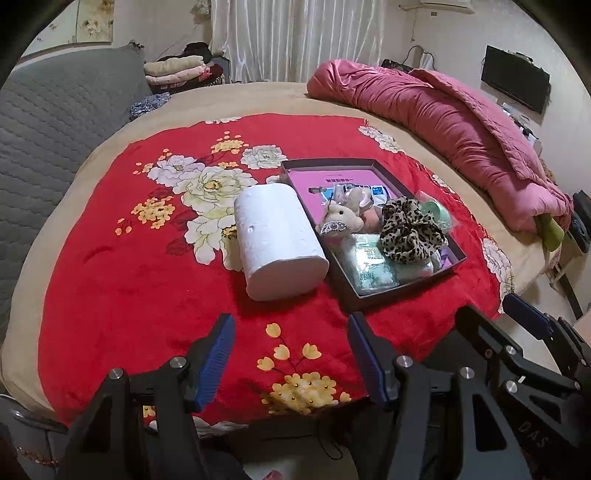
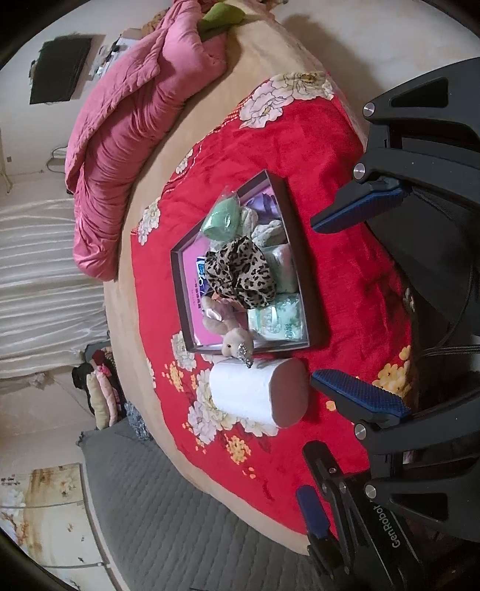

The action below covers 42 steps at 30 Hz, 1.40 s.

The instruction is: Organize soft objects

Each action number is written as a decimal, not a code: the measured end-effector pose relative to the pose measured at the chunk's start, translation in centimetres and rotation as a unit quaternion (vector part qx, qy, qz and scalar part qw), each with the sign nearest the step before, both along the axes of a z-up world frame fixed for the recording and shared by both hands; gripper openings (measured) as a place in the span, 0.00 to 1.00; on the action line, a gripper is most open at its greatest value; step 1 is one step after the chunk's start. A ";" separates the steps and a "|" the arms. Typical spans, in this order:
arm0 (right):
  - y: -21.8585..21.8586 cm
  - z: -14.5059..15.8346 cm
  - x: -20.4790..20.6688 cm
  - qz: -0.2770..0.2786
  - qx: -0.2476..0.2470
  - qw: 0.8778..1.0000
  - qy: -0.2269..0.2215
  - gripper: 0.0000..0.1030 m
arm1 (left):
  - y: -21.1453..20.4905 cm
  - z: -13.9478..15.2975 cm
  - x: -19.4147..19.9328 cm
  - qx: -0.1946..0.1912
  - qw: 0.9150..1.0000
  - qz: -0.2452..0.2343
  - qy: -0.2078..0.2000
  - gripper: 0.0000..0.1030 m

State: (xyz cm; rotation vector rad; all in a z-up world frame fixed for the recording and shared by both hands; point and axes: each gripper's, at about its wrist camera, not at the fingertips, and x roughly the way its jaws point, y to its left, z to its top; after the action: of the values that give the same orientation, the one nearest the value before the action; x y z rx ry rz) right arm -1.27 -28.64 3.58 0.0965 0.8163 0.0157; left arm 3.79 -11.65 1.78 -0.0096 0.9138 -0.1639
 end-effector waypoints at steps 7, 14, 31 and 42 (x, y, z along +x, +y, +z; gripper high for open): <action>0.2 0.1 0.0 0.000 -0.006 1.000 -0.004 0.75 | 0.2 -0.2 0.0 0.001 1.000 0.001 0.002 0.60; 0.1 0.1 -0.1 -0.001 -0.003 1.000 0.000 0.75 | 0.3 -0.2 0.0 0.002 1.000 0.002 0.003 0.60; -0.1 -0.2 0.0 -0.003 -0.002 1.000 0.005 0.75 | 0.4 -0.3 0.0 0.008 1.000 0.002 0.004 0.60; 0.2 -0.2 -0.1 0.005 -0.009 1.000 0.001 0.75 | 0.6 -0.4 0.0 0.006 1.000 0.002 0.007 0.60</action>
State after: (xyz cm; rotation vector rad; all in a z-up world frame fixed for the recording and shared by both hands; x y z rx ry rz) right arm -1.41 -28.45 3.39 0.0759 0.8191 0.0180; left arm 3.83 -11.07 1.34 -0.0008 0.9279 -0.1535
